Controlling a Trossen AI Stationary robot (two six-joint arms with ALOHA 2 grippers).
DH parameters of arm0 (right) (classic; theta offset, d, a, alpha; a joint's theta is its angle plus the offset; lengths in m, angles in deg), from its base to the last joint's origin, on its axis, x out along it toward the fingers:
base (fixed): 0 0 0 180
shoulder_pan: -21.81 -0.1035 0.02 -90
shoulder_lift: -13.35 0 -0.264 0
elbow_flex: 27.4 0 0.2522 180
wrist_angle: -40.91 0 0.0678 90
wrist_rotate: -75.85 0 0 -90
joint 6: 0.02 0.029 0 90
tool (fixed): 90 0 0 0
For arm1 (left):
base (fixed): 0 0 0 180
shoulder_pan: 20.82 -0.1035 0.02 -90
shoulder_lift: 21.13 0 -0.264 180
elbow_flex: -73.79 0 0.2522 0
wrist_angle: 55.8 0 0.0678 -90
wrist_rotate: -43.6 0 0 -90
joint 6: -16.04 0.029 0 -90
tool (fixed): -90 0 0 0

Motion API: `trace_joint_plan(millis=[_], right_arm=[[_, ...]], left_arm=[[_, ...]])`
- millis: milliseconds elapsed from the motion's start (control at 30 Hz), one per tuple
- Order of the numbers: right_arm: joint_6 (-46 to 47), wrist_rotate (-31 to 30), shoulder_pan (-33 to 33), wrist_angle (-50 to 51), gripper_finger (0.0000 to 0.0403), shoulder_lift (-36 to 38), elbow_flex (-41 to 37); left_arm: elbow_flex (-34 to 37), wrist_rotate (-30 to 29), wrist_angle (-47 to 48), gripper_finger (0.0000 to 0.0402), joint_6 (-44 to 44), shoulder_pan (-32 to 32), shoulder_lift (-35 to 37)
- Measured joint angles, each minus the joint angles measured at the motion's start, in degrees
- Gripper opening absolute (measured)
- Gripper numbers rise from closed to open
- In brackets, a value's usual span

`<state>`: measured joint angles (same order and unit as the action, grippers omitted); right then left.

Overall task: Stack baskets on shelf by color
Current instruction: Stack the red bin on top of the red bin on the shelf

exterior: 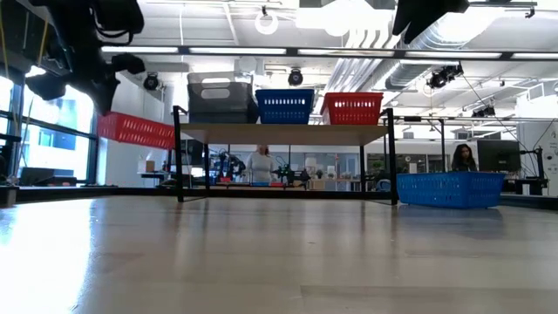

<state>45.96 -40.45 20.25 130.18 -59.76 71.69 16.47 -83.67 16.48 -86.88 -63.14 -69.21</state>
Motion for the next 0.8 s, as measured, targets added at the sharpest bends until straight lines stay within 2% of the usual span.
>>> trace_joint_plan(millis=[467, 800], right_arm=[[0.00, 0.04, 0.00, -1.31, 0.0145, -0.01, 0.01], [0.00, 0.11, 0.00, -1.30, 0.0145, 0.00, 0.00]], left_arm=[[-0.04, -2.91, -7.62, 0.0005, 4.90, 0.00, 4.43], [-0.04, -3.70, -16.81, 0.0005, 11.62, 0.00, 6.49]])
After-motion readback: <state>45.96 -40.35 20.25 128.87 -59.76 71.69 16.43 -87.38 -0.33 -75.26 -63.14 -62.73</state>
